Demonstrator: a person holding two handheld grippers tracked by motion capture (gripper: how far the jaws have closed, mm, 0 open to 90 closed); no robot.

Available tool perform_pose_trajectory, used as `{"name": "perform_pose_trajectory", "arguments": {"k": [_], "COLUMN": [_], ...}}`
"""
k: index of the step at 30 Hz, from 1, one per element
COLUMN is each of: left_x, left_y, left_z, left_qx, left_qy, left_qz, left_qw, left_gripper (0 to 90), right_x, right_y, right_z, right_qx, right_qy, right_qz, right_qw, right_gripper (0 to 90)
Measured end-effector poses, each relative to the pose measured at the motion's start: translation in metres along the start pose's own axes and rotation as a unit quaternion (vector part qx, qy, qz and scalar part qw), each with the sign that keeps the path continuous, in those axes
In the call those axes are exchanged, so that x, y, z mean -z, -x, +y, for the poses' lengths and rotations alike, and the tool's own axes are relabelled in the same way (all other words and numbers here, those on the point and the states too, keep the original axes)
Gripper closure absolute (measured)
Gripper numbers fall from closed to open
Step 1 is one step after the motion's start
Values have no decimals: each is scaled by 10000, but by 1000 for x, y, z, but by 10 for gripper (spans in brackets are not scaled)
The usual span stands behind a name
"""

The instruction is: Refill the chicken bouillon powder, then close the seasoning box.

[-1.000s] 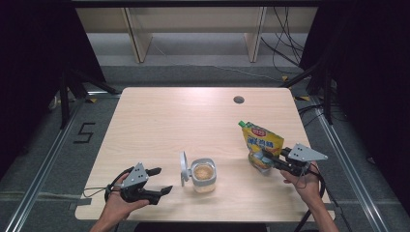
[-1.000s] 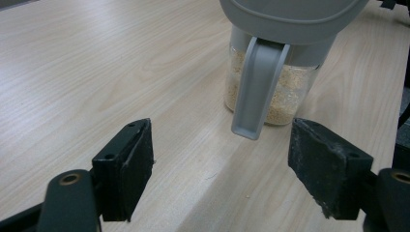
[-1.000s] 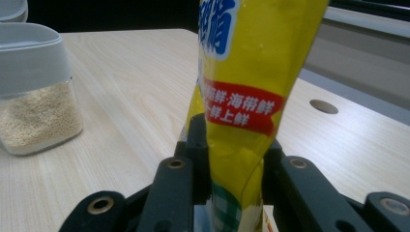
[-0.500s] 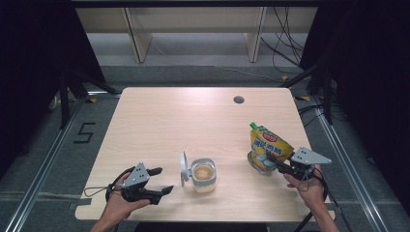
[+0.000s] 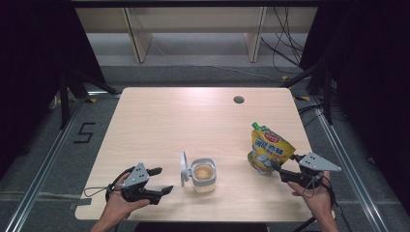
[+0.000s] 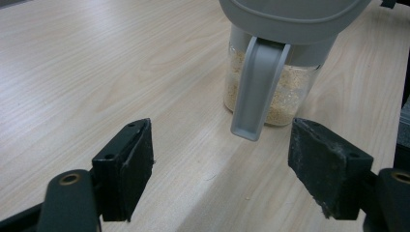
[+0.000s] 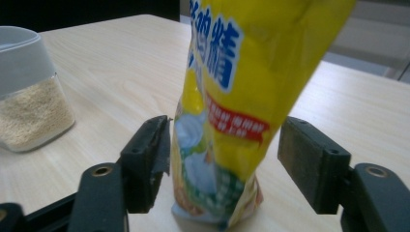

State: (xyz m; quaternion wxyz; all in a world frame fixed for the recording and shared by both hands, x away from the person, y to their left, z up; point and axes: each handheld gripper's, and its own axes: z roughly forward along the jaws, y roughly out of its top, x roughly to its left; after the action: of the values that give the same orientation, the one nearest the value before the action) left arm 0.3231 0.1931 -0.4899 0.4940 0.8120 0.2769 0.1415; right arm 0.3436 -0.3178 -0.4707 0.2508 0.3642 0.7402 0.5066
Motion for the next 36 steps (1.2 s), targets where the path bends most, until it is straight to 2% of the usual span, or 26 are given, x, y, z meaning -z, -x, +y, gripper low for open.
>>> {"name": "perform_pose_trajectory", "arguments": {"k": [3, 4, 5, 7, 8, 9, 10, 11, 12, 13, 14, 15, 16, 17, 18, 19, 21, 24, 25, 26, 28, 29, 30, 32, 35, 36], "left_x": [-1, -1, -1, -1, -1, -1, -1, 0, 0, 0, 0, 0, 0, 0, 0, 0, 0, 1, 1, 1, 2, 3, 3, 5, 10, 12], "left_y": [1, 2, 1, 1, 0, 0, 0, -1, -1, -1, -1, -1, -1, 0, 0, 1, 1, 0, -1, 0, -1, 0, 1, 1, 3, 4], "left_z": [0, 0, 0, 0, 0, 0, 0, 1, 1, 1, 1, 1, 1, 1, 1, 0, 0, 1, 2, 2, 3, 4, 4, 7, 12, 14], "left_qx": [57, 56, 59, 63, 30, 33, 3, -70, -81, -69, -67, -70, -64, -57, -16, 66, 71, 17, 6, 8, -25, 53, 133, 291, 284, 367], "left_qy": [51, 39, 41, 42, 14, 18, 25, -2, -7, -2, 3, -7, 1, 7, 73, 51, 63, 80, 74, 94, 115, 150, 170, 236, 371, 375], "left_qz": [-13, 2, -15, -12, 6, 7, 2, 1, 22, 5, 13, 25, 21, 11, 7, -7, -38, -43, -35, -10, -85, -84, -105, -181, -236, -217], "left_qw": [10000, 10000, 10000, 10000, 10000, 10000, 10000, 10000, 10000, 10000, 10000, 10000, 10000, 10000, 10000, 10000, 9999, 10000, 10000, 10000, 9999, 9998, 9997, 9991, 9986, 9984], "left_gripper": [240, 240, 240, 240, 240, 240, 240, 240, 240, 240, 240, 240, 240, 240, 240, 239, 239, 239, 239, 239, 241, 243, 246, 293, 449, 504], "right_x": [7, 9, 11, 15, 16, 17, 18, 19, 20, 21, 22, 22, 24, 24, 26, 26, 30, 32, 31, 31, 32, 32, 32, 32, 31, 30], "right_y": [-2, -5, -5, -9, -8, -12, -11, -15, -14, -15, -19, -17, -20, -18, -21, -20, -24, -25, -25, -24, -27, -29, -27, -30, -28, -30], "right_z": [-1, -2, -2, -3, -3, -5, -5, -6, -6, -6, -8, -8, -9, -10, -11, -12, -12, -11, -12, -12, -13, -14, -14, -15, -16, -16], "right_qx": [6, -105, 14, -74, 81, -88, 53, -86, 87, 107, -23, 94, -68, 20, -121, 14, -44, 95, 182, 298, 133, 0, 115, 23, 326, 255], "right_qy": [-90, -120, -126, -256, -280, -337, -338, -409, -427, -494, -535, -530, -629, -622, -696, -718, -765, -741, -722, -683, -812, -838, -814, -850, -864, -915], "right_qz": [-142, -178, -209, -260, -292, -270, -245, -273, -308, -348, -342, -347, -391, -310, -386, -361, -429, -409, -367, -449, -362, -394, -386, -389, -380, -315], "right_qw": [9999, 9997, 9997, 9993, 9992, 9990, 9991, 9988, 9986, 9981, 9980, 9979, 9972, 9976, 9968, 9968, 9961, 9964, 9965, 9962, 9960, 9957, 9959, 9956, 9950, 9950], "right_gripper": [345, 345, 345, 333, 322, 317, 316, 308, 296, 294, 293, 289, 286, 287, 287, 287, 288, 288, 287, 288, 287, 288, 288, 288, 288, 289]}}
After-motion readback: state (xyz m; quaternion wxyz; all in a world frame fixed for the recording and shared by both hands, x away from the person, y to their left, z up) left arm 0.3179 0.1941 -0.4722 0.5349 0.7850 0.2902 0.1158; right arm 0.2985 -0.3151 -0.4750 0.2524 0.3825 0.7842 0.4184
